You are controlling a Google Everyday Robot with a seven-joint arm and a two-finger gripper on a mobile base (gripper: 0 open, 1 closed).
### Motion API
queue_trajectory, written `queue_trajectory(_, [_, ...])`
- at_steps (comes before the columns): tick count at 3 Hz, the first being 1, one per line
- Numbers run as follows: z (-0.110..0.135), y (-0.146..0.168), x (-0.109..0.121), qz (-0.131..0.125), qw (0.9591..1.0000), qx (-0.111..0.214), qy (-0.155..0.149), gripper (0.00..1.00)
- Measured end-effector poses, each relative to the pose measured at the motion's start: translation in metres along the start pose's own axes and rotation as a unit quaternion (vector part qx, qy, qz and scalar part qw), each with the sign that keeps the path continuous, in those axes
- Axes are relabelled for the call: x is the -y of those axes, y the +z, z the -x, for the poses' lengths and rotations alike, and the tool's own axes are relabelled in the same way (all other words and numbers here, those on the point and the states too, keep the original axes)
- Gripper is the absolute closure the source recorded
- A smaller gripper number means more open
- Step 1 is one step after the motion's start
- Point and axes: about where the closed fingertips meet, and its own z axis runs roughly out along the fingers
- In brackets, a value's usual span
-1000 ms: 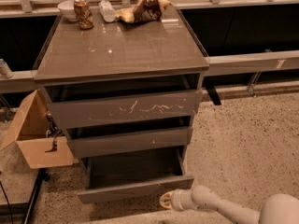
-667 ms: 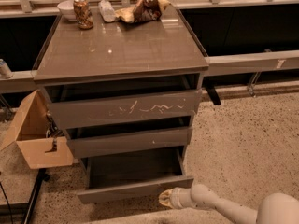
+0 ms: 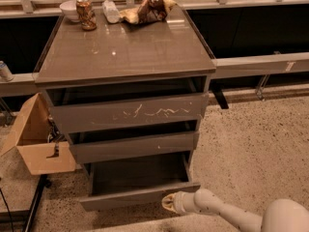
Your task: Close bottom drawer
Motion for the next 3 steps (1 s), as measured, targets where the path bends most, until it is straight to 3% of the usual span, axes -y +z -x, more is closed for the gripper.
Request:
queue_trajectory(2, [0.0026,0.0042,0.0056,-0.030,0.9994,0.010,-0.011,1.00])
queue_trajectory(3, [0.0026,0.0043,0.0056,-0.030,0.9994,0.010,-0.011,0.74])
